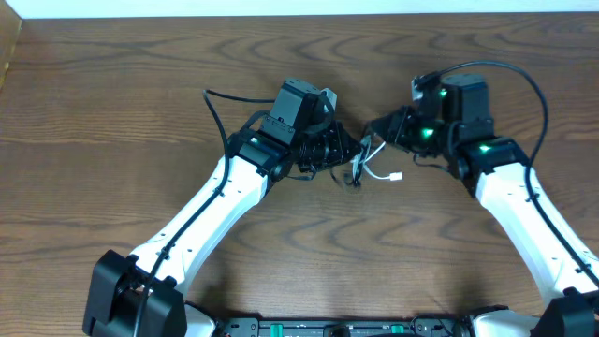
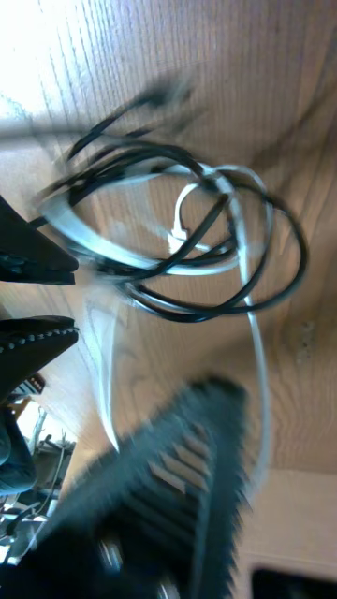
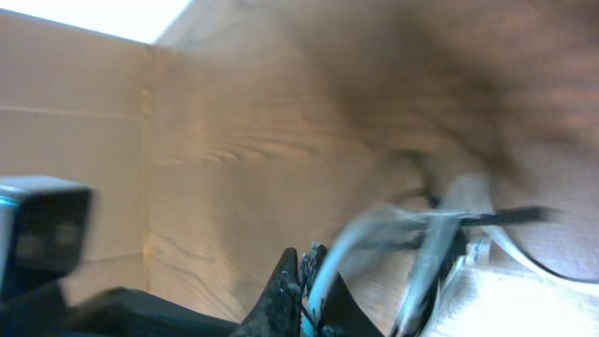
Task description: Untangle cables
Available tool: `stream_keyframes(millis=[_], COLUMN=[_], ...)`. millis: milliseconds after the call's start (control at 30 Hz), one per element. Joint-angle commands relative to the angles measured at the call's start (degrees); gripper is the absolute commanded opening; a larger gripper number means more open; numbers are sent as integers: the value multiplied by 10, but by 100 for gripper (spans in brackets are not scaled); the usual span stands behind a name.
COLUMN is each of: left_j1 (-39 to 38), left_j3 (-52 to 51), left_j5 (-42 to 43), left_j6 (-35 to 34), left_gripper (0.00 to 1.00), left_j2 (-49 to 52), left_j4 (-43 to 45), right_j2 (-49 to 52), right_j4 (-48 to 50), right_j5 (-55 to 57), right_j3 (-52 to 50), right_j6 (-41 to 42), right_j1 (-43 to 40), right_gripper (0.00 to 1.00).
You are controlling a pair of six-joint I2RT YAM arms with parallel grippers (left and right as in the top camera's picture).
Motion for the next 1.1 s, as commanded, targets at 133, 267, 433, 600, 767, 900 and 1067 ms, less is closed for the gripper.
stream_keyframes(millis=[133,267,433,600,767,900,1067], left_j1=[0,0,0,-1,0,0,0], left_j3=[0,0,0,-2,-2,-2,-2], left_j5=[12,6,-53,-106,-111,-104,-47], left_j6=[17,56,66,110,155,158,179], left_gripper=[17,17,17,36,55,63,68], left_j2=[-1,-1,0,10,46,77,108], left_j4=[0,-12,-46,-37,14,57,110], right_j2=[-37,-36,-36,-37,-46,-66,-98], right_j4=[81,43,-31,-66,-94,-134,-214], right_j5=[-146,-132,-69,-62,-70,-70,-34], right_j3=[6,6,6,6,6,6,6], right_j6=[66,49,15,-5,-26,-63,-111], right_j1=[-64,-71,-71,-71,-70,-70,-70], right_gripper=[1,1,1,1,1,1,1])
